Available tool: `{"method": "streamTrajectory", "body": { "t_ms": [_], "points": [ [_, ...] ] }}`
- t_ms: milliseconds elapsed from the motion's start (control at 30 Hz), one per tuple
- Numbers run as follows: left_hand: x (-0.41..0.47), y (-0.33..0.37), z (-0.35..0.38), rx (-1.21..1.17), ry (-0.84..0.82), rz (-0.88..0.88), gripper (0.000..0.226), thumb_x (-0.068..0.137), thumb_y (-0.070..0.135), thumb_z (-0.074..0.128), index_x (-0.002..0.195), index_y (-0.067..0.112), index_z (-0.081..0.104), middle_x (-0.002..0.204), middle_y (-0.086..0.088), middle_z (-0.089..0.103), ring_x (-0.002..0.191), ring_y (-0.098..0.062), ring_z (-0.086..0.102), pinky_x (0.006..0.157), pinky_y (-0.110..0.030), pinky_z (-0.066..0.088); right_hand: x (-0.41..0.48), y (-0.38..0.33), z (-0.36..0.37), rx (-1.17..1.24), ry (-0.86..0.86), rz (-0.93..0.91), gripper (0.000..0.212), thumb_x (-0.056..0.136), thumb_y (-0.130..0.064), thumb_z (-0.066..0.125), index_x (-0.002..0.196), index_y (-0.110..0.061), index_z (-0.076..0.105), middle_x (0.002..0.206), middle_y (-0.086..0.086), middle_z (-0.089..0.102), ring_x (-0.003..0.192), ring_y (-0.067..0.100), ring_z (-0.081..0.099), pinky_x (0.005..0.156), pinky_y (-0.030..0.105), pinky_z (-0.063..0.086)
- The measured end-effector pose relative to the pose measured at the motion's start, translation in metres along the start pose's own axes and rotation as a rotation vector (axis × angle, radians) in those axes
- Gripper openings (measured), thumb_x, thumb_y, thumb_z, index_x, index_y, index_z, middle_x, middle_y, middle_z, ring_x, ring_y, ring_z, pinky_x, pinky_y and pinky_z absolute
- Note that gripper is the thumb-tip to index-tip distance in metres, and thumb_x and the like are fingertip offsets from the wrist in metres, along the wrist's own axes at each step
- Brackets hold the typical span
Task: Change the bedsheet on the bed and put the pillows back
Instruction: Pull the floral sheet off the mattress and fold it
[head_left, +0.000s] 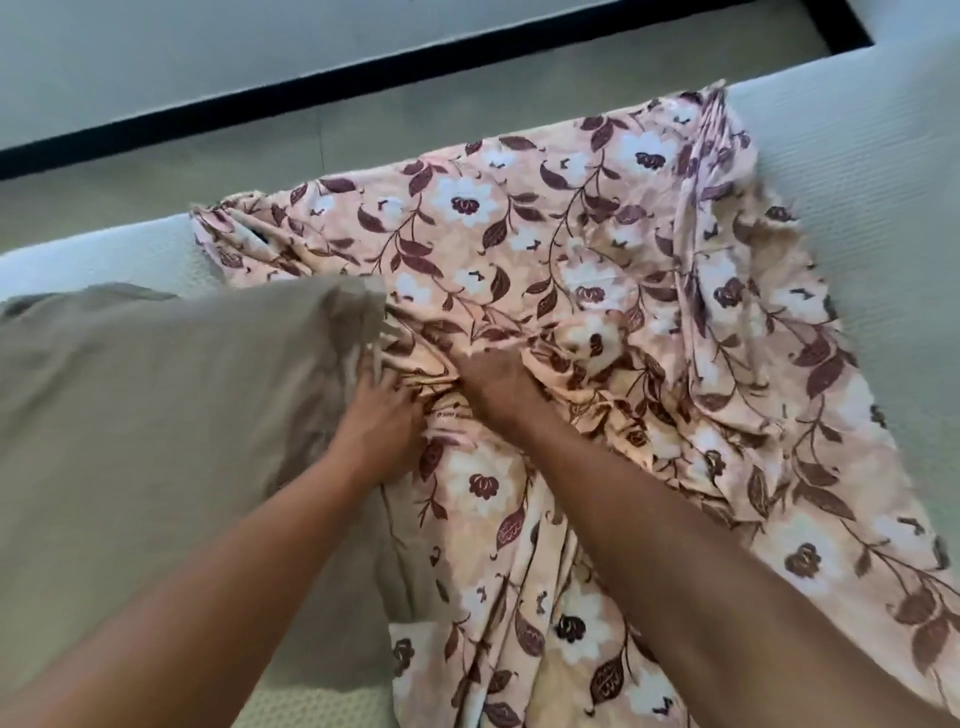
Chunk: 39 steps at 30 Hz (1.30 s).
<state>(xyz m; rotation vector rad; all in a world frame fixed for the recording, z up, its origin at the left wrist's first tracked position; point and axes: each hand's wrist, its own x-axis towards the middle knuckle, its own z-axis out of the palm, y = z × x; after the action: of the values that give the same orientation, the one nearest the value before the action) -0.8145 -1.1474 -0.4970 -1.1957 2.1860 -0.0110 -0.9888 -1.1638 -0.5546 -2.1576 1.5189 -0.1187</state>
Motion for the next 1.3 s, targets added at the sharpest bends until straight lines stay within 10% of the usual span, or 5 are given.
{"method": "streamTrajectory", "body": {
  "t_ms": [233,567,800,1033,1300],
  "points": [
    [0.0,-0.007,0.015,-0.205,-0.074,-0.076,0.043,0.07,0.042,0.05,0.085,0.012,0.077,0.09,-0.016,0.071,0.113,-0.042,0.06,0.116,-0.064,0.02,-0.073,0.164,-0.121,0.175,0.561,1.117,0.032,0.099,-0.023,0.058,0.123,-0.003,0.063,0.113,0.01,0.068,0.105,0.031,0.066,0.079,0.039,0.049],
    [0.104,0.112,-0.093,-1.636,0.099,-0.935,0.063,0.093,0.064,0.057,0.104,0.002,0.065,0.117,-0.023,0.065,0.115,-0.039,0.062,0.088,-0.038,0.048,-0.186,0.097,-0.059,0.417,-0.431,0.024,0.027,0.097,-0.046,0.057,0.085,-0.022,0.063,0.072,-0.009,0.057,0.057,0.004,0.052,0.056,0.028,0.047],
    [0.095,0.079,-0.081,-2.604,0.415,-1.167,0.066,0.088,0.072,0.058,0.122,0.015,0.059,0.108,-0.009,0.075,0.089,-0.027,0.074,0.071,-0.049,0.063,-0.169,0.204,-0.121,0.324,0.602,0.837,0.033,0.086,-0.037,0.072,0.109,-0.016,0.061,0.105,0.003,0.067,0.098,0.024,0.065,0.081,0.036,0.053],
    [0.089,0.133,-0.122,-0.746,0.067,-0.243,0.056,0.096,0.05,0.056,0.145,0.029,0.039,0.132,-0.019,0.053,0.115,-0.035,0.06,0.088,-0.045,0.054,-0.076,0.198,-0.127,-0.008,0.392,0.269,0.022,0.084,-0.025,0.067,0.104,-0.016,0.07,0.109,0.009,0.062,0.1,0.03,0.061,0.086,0.04,0.05],
    [0.088,0.147,-0.081,-1.447,0.44,-0.774,0.031,0.089,0.042,0.056,0.084,0.018,0.075,0.076,0.001,0.074,0.074,-0.018,0.071,0.071,-0.038,0.058,-0.035,0.177,-0.088,0.234,0.319,0.395,0.033,0.094,-0.009,0.062,0.125,-0.018,0.069,0.117,0.007,0.065,0.094,0.017,0.065,0.067,0.016,0.051]
  ]
}}
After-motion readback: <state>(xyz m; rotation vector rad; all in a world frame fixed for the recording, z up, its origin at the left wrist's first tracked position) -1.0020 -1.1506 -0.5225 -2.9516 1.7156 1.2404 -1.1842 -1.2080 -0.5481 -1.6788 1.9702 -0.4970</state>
